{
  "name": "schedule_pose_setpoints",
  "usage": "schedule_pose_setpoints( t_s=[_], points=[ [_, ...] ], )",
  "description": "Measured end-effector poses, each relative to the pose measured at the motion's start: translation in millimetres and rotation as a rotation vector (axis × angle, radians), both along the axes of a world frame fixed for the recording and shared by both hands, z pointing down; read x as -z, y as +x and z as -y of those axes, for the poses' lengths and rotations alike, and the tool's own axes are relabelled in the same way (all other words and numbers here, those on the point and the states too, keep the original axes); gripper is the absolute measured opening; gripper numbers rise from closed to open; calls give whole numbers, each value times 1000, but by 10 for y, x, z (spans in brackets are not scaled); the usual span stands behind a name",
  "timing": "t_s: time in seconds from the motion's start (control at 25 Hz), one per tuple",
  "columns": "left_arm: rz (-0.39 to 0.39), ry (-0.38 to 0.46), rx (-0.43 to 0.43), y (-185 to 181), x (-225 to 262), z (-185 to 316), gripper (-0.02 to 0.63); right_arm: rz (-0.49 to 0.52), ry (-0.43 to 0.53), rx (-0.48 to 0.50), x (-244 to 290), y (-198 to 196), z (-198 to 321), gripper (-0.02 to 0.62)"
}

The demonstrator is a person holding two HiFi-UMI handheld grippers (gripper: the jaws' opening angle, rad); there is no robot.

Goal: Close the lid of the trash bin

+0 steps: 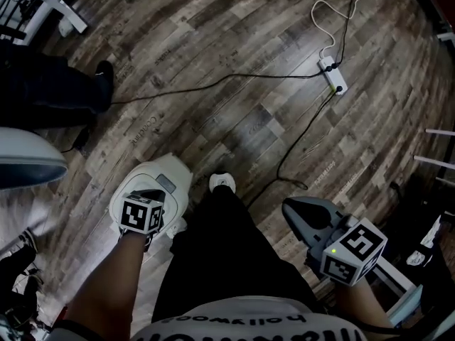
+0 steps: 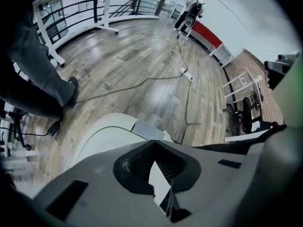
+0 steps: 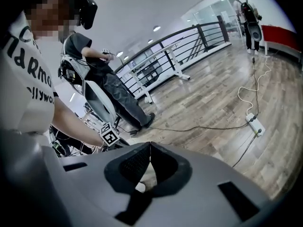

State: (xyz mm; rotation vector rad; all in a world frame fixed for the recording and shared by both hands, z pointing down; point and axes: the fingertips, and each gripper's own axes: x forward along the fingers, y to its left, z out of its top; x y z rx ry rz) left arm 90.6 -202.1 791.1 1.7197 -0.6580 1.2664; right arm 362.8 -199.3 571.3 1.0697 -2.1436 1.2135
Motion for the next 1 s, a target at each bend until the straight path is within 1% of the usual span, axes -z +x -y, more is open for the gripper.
schedule_pose_setpoints(
  t_s=[0.08, 0.2, 0.32, 0.44, 0.48, 0.56, 0.64, 0.72, 0.84, 1.0],
  points=[
    [-73, 55, 32, 138, 256, 52, 6, 8, 27, 8, 143, -90, 46, 8],
    [-222, 198, 77, 401, 802, 232, 6, 18, 92, 34, 403, -299, 169, 8],
    [-389, 335, 113, 605, 1523, 339, 6, 27, 170, 86, 697, -616, 220, 8],
    [-521, 468, 97, 600, 2334, 276, 6, 41, 230, 145, 1026, -1037, 128, 8],
    [-550, 516, 89, 528, 2582, 246, 6, 47, 255, 163, 1142, -1198, 99, 8],
    [-583, 604, 88, 289, 3002, 170, 6, 57, 319, 202, 1385, -1537, 58, 8],
    [-605, 670, 118, -26, 3343, 34, 7, 58, 391, 240, 1635, -1866, 1, 8],
    [-635, 724, 166, -374, 3643, -186, 7, 51, 461, 271, 1883, -2171, -116, 8],
    [-642, 764, 236, -920, 3922, -614, 7, 34, 539, 286, 2216, -2569, -426, 8],
    [-633, 800, 309, -1518, 4147, -998, 6, 24, 600, 300, 2496, -3025, -825, 8]
  ],
)
